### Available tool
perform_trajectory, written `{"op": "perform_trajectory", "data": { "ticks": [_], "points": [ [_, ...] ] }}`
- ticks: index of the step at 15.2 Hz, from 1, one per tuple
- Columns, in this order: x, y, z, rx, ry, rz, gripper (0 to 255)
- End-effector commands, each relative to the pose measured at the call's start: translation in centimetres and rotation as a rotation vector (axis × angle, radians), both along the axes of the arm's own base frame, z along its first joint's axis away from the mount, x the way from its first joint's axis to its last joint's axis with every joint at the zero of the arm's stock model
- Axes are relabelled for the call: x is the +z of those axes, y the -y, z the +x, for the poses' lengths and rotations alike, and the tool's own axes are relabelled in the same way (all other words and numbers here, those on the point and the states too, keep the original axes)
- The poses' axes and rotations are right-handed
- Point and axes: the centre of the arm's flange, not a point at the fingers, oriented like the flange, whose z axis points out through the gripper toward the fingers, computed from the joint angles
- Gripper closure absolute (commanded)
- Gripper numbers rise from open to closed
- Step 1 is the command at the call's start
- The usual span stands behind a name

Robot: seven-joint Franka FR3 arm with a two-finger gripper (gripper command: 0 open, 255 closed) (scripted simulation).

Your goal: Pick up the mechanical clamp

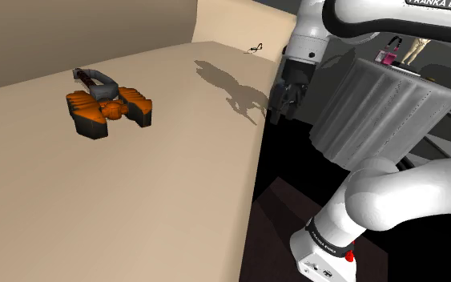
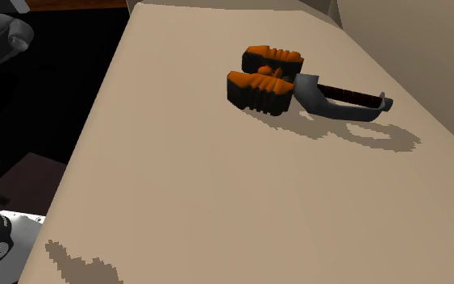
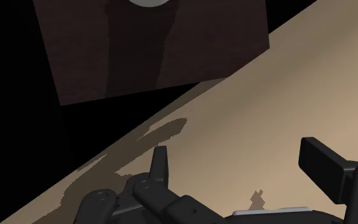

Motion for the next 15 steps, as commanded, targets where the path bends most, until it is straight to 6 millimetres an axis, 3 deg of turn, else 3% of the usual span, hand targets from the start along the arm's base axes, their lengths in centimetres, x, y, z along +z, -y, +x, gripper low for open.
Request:
{"op": "perform_trajectory", "data": {
  "ticks": [1, 15],
  "points": [
    [0.0, 0.0, 0.0, 0.000, 0.000, 0.000, 0],
    [2.0, -15.4, 9.9, -0.071, 0.079, -0.056, 0]
  ]
}}
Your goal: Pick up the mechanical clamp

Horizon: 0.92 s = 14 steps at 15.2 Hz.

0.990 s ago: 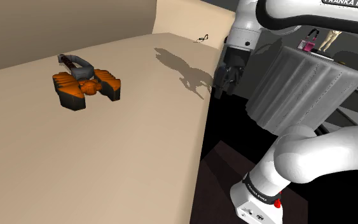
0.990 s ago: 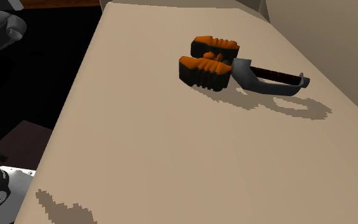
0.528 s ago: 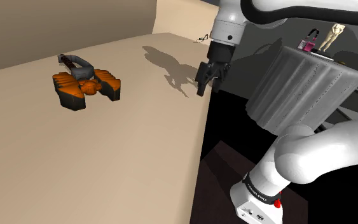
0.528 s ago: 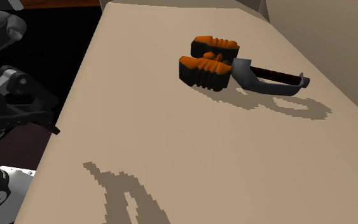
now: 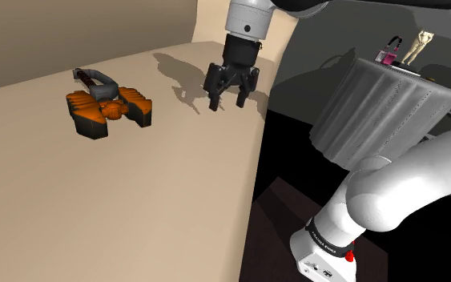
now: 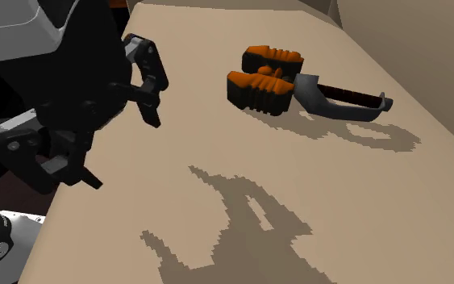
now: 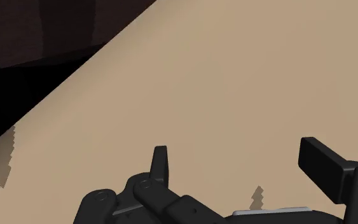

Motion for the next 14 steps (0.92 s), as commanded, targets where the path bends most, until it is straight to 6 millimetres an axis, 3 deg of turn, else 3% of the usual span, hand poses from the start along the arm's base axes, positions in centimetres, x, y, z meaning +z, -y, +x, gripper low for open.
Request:
{"op": "perform_trajectory", "data": {
  "ticks": [1, 14],
  "points": [
    [0.1, -2.0, 1.4, -0.012, 0.011, -0.007, 0],
    [1.9, -15.7, 11.5, -0.078, 0.085, -0.059, 0]
  ]
}}
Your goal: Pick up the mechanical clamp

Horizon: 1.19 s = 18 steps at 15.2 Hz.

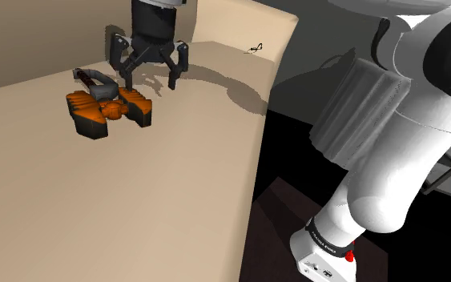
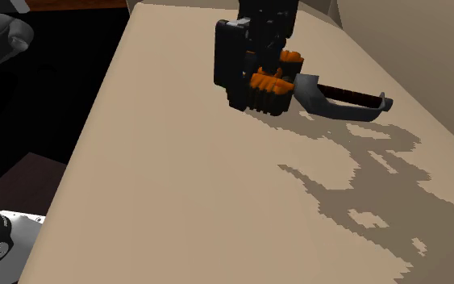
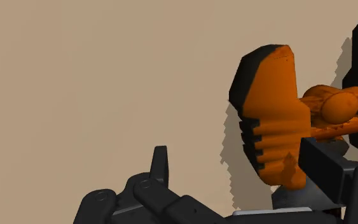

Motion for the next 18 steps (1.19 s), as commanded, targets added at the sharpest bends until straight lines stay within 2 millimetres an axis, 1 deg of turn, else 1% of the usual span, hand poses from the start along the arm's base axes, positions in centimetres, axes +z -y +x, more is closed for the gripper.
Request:
{"op": "perform_trajectory", "data": {
  "ticks": [1, 6, 7, 14, 16, 17, 18],
  "points": [
    [0.4, -2.0, 1.8, -0.014, 0.012, -0.008, 0],
    [1.1, -7.1, 5.9, -0.039, 0.041, -0.028, 0],
    [1.2, -7.5, 6.2, -0.041, 0.043, -0.029, 0],
    [-2.5, -7.5, 6.2, -0.041, 0.043, -0.029, 0],
    [-2.8, -7.5, 6.2, -0.041, 0.043, -0.029, 0],
    [-3.1, -7.7, 6.3, -0.041, 0.043, -0.029, 255],
    [-3.3, -7.8, 6.3, -0.042, 0.044, -0.029, 255]
  ]
}}
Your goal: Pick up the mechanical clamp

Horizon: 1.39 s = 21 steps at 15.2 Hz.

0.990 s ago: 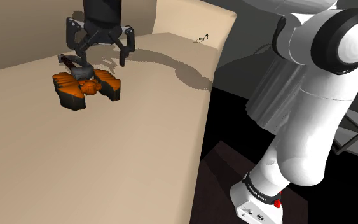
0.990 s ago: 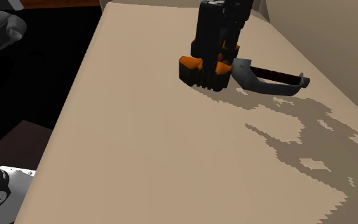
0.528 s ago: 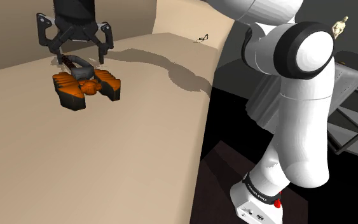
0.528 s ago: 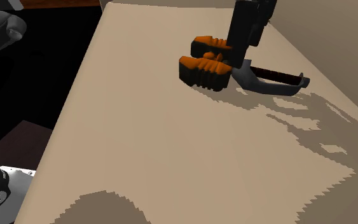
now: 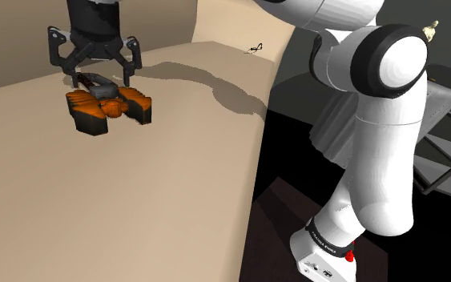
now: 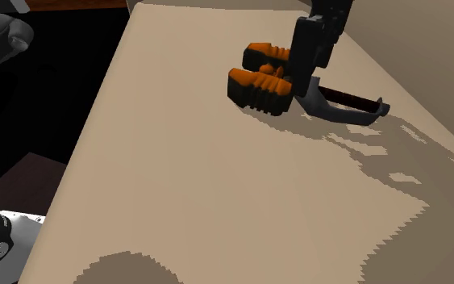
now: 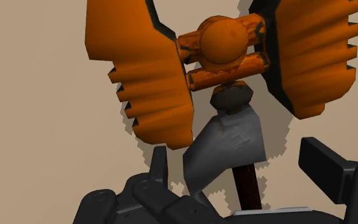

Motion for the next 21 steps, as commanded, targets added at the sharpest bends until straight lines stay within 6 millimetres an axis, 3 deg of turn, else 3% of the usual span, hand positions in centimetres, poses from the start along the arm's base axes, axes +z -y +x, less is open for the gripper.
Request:
{"op": "perform_trajectory", "data": {
  "ticks": [1, 7, 8, 21],
  "points": [
    [-1.9, -0.4, 0.2, 0.005, -0.025, -0.008, 255],
    [-2.0, -0.9, 0.6, 0.006, -0.025, -0.009, 255],
    [-1.2, -0.2, 0.1, 0.005, -0.026, -0.008, 255],
    [5.6, -0.2, 0.1, 0.005, -0.026, -0.008, 255]
  ]
}}
